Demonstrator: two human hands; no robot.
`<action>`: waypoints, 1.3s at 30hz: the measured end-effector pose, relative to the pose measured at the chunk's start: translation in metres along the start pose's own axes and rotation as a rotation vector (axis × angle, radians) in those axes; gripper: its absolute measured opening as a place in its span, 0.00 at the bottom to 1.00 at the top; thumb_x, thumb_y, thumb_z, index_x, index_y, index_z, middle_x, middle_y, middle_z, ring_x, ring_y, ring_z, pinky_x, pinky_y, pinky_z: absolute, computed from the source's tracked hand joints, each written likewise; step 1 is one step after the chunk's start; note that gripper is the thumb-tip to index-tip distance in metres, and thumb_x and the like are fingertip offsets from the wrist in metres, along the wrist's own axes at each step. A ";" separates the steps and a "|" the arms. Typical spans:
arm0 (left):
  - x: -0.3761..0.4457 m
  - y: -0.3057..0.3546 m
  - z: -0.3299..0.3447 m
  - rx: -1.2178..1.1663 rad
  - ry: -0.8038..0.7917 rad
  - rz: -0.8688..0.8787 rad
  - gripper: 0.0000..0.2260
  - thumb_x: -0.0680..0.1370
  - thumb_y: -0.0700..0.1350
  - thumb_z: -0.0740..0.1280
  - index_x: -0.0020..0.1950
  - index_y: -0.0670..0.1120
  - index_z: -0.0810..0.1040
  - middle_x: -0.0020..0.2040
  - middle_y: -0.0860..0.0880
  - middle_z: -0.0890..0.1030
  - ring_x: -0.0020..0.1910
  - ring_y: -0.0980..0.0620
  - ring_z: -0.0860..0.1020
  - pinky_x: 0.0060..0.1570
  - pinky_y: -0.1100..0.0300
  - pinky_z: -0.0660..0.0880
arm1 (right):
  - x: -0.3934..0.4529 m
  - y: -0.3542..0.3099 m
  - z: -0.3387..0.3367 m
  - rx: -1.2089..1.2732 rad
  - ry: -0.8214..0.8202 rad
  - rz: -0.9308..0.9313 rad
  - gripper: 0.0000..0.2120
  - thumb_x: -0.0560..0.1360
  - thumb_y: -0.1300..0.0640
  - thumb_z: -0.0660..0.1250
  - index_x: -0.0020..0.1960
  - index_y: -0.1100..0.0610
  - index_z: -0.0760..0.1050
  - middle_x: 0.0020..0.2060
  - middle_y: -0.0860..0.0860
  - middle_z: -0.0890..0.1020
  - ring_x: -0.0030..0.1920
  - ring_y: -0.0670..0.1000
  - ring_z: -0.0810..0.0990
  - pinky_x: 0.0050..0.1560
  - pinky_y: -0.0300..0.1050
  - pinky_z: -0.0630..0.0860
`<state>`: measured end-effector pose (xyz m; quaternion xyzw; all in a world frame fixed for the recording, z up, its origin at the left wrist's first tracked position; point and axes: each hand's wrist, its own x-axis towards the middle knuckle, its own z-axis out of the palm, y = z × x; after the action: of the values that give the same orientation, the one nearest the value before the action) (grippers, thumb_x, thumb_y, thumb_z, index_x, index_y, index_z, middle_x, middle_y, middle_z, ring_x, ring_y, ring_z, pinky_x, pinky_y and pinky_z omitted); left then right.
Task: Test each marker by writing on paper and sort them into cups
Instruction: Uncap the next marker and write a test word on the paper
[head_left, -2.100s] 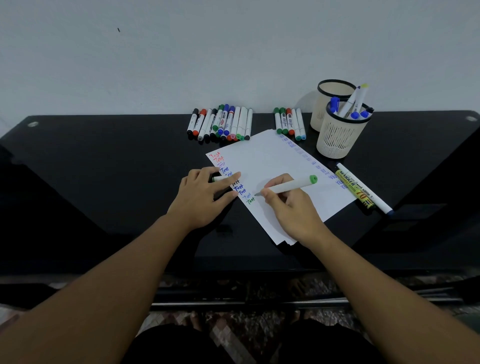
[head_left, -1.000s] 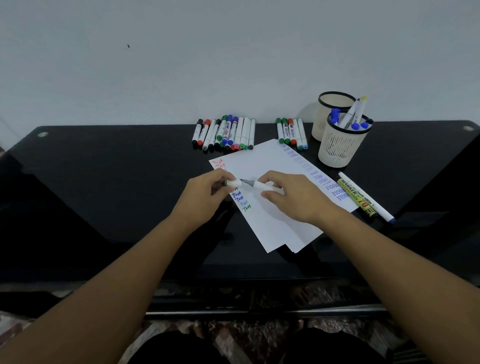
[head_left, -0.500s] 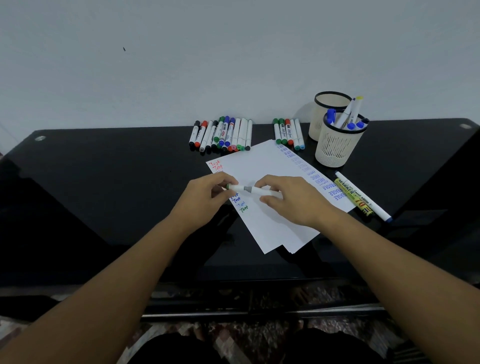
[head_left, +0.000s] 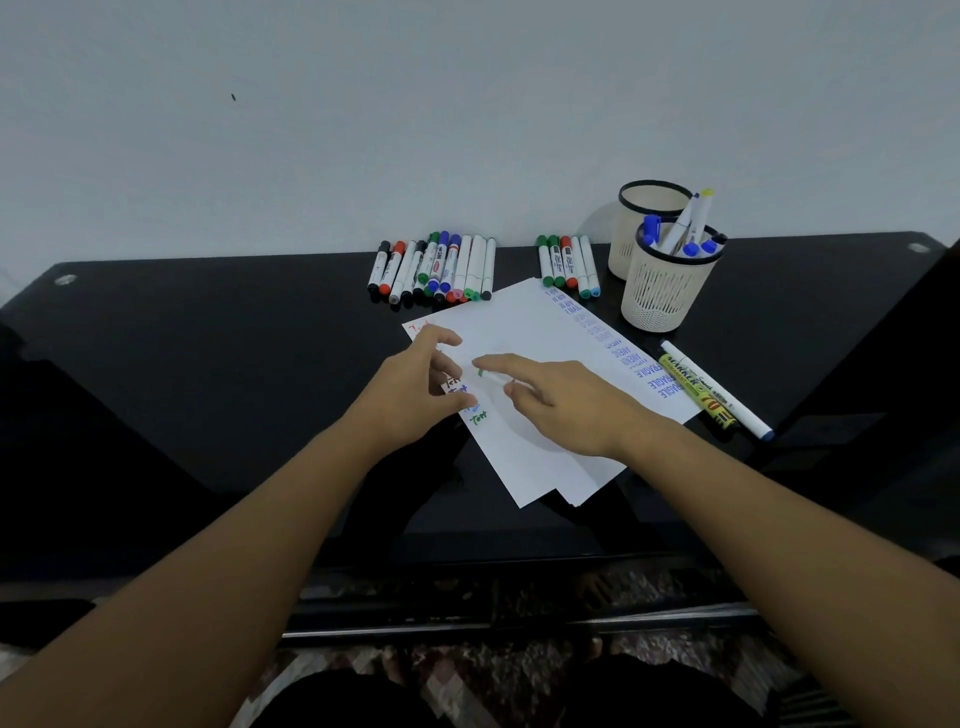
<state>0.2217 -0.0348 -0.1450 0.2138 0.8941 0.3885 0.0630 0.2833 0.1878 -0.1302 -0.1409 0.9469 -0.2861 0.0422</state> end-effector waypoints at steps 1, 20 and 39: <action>0.001 -0.006 0.002 0.044 -0.003 0.001 0.28 0.73 0.52 0.78 0.68 0.55 0.70 0.54 0.56 0.79 0.56 0.56 0.78 0.59 0.57 0.76 | 0.000 0.000 -0.001 -0.011 0.005 0.005 0.22 0.87 0.51 0.51 0.77 0.33 0.62 0.41 0.43 0.79 0.43 0.42 0.76 0.48 0.43 0.72; -0.009 -0.033 0.033 0.436 0.163 0.265 0.29 0.75 0.73 0.59 0.69 0.59 0.78 0.63 0.58 0.74 0.65 0.54 0.68 0.63 0.52 0.67 | -0.032 0.055 -0.030 -0.352 0.247 0.384 0.25 0.85 0.52 0.57 0.80 0.46 0.58 0.50 0.52 0.80 0.48 0.56 0.79 0.46 0.54 0.78; -0.006 -0.035 0.034 0.441 0.185 0.243 0.30 0.73 0.74 0.61 0.68 0.59 0.79 0.63 0.59 0.74 0.65 0.53 0.68 0.64 0.51 0.67 | -0.060 0.126 -0.034 -0.492 0.343 0.486 0.21 0.86 0.49 0.55 0.79 0.42 0.63 0.66 0.56 0.72 0.61 0.60 0.72 0.57 0.58 0.78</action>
<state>0.2253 -0.0363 -0.1939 0.2916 0.9268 0.2070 -0.1144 0.3043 0.3237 -0.1719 0.1314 0.9863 -0.0515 -0.0852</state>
